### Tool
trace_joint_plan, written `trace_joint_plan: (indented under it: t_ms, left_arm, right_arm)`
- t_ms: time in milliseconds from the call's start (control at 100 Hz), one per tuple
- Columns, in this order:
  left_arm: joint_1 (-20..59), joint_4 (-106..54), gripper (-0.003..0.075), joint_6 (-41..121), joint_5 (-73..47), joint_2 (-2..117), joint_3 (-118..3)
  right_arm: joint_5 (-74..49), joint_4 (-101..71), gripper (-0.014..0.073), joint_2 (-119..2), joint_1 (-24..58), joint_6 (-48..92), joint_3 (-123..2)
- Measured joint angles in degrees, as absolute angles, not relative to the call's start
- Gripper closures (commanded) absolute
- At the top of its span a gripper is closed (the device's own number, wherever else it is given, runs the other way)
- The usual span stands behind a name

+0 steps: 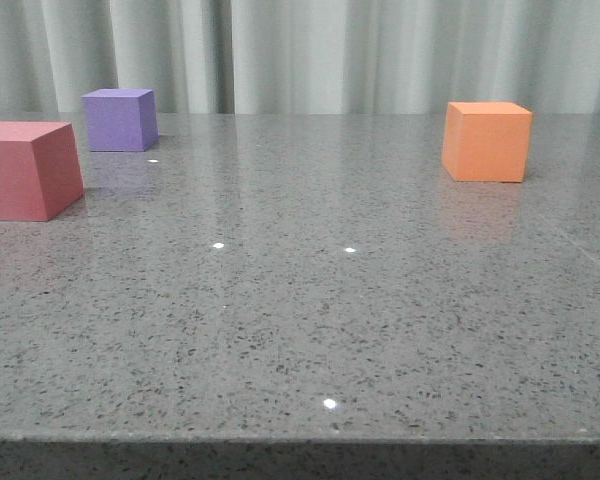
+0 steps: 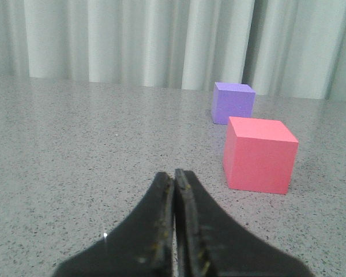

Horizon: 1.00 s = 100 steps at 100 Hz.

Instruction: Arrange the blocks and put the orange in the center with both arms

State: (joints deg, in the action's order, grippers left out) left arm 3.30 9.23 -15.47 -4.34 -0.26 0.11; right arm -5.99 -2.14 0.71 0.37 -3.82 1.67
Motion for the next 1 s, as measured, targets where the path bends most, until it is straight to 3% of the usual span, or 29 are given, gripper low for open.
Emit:
trace_joint_plan:
  t_ms: [530, 730, 1000]
  left_arm:
    - [3.3, 9.23, 0.0739, -15.47, -4.34, -0.26, 0.11]
    - [3.3, 9.23, 0.0739, -15.47, -4.34, -0.26, 0.11]
    - [3.3, 9.23, 0.0739, -15.47, -4.34, -0.26, 0.11]
  right_arm:
    - [-7.26, -2.4, 0.066, 0.71, 0.37, -3.82, 0.07]
    - [-14.03, -4.12, 0.066, -1.66, 0.37, -3.82, -10.14]
    - [-31.69, -4.26, 0.066, -21.63, 0.37, -3.82, -30.42]
